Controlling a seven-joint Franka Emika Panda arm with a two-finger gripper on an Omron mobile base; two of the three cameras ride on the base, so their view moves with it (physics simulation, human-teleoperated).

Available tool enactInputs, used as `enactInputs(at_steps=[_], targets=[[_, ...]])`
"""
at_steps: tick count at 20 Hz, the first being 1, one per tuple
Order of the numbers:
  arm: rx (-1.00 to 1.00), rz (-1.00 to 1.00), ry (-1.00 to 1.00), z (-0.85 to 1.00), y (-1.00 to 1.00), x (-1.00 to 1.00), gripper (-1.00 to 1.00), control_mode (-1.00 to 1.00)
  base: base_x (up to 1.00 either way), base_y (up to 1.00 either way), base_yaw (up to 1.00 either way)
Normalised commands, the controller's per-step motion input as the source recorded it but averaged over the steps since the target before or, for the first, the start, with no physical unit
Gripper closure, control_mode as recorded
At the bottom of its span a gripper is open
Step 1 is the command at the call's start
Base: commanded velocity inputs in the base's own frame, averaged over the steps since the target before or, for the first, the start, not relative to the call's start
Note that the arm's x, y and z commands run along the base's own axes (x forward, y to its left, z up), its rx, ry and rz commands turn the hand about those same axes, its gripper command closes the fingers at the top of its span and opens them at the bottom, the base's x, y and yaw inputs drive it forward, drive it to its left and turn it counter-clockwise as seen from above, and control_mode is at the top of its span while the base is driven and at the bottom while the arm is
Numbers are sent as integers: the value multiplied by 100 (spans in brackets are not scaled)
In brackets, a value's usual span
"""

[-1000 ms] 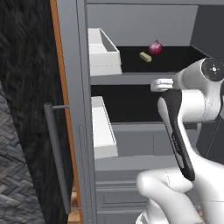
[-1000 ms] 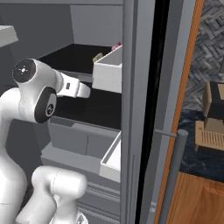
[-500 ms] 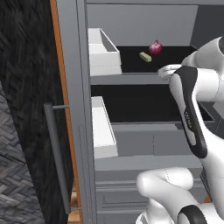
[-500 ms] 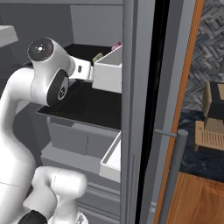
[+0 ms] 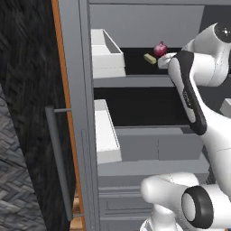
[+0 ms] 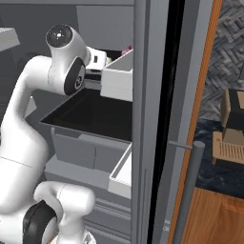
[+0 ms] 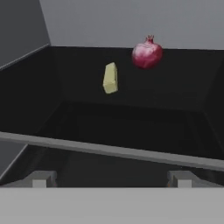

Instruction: Pick the egg and butter from the fridge and place them by the bowl for mixing.

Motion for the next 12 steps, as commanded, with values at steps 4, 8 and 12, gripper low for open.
enactInputs(at_steps=[4, 8, 12], targets=[[0, 0, 0, -14, 4, 67, -100, -100, 0, 0, 0], [0, 2, 0, -15, 3, 78, -100, -100, 0, 0, 0], [0, 7, 2, -6, 0, 79, -100, -100, 0, 0, 0]])
